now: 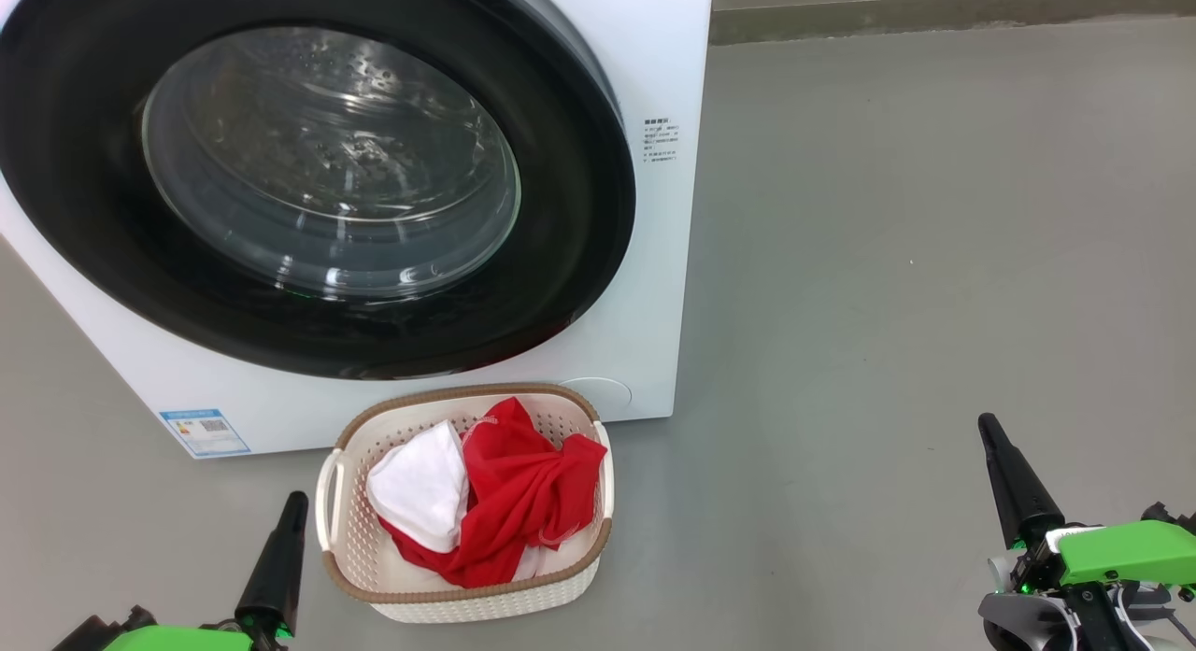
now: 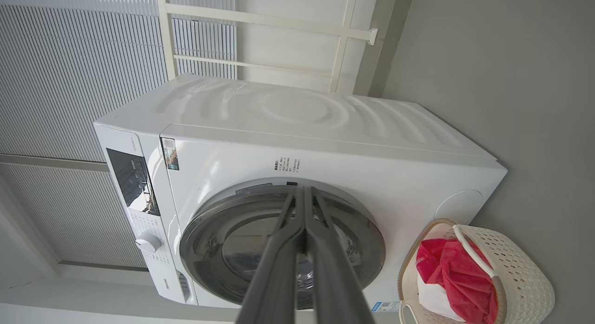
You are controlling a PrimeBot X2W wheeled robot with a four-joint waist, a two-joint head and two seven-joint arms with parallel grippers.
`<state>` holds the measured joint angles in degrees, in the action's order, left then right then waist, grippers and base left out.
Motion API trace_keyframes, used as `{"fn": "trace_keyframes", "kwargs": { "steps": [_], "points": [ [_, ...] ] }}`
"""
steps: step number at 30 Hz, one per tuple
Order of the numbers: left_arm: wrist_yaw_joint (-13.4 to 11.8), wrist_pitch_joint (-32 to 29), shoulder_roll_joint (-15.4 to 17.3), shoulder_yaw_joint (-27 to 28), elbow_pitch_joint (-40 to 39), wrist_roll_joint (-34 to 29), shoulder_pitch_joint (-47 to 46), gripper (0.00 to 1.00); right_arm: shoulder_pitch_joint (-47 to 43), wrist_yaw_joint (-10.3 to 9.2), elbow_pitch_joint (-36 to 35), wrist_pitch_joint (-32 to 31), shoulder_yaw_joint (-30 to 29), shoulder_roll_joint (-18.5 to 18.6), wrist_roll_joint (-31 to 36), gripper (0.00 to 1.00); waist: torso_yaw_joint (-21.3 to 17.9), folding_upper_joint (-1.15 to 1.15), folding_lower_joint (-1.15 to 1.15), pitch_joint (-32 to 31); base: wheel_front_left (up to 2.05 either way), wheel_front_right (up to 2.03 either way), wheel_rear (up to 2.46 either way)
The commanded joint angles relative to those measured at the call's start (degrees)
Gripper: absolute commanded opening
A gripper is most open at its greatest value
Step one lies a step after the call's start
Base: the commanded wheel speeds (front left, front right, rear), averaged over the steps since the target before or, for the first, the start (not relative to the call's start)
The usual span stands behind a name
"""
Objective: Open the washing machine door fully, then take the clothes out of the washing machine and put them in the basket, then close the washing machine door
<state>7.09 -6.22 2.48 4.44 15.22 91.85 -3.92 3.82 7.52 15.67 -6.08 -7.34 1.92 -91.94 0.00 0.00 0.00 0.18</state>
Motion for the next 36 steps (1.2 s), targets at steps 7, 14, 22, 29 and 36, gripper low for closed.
{"fn": "trace_keyframes", "kwargs": {
  "steps": [7, 14, 22, 29, 36],
  "points": [
    [0.4, -0.2, 0.5, 2.0, -1.2, 0.4, -2.3, 0.00, 2.4, -0.03, -1.6, -0.4, 0.8, 1.0, -0.2, 0.00, 0.0, 0.00, 0.00, 0.0, 0.00, 0.00, 0.00],
    [0.4, -0.2, 0.5, 2.0, -1.2, 0.3, -2.3, 0.00, 2.4, -0.03, -1.6, -0.4, 0.8, 1.0, -0.2, 0.00, 0.0, 0.00, 0.00, 0.0, 0.00, 0.00, 0.00],
    [0.4, -0.2, 0.5, 2.0, -1.2, 0.3, -2.3, 0.00, 2.4, -0.03, -1.6, -0.4, 0.8, 1.0, -0.2, 0.00, 0.0, 0.00, 0.00, 0.0, 0.00, 0.00, 0.00],
    [0.4, -0.2, 0.5, 2.1, -1.2, 0.3, -2.3, 0.00, 2.4, -0.03, -1.6, -0.4, 0.8, 1.0, -0.2, 0.00, 0.0, 0.00, 0.00, 0.0, 0.00, 0.00, 0.00],
    [0.4, -0.3, 0.5, 2.1, -1.2, 0.3, -2.3, 0.00, 2.4, -0.03, -1.6, -0.4, 0.8, 1.0, -0.2, 0.00, 0.0, 0.00, 0.00, 0.0, 0.00, 0.00, 0.00]
  ]
}}
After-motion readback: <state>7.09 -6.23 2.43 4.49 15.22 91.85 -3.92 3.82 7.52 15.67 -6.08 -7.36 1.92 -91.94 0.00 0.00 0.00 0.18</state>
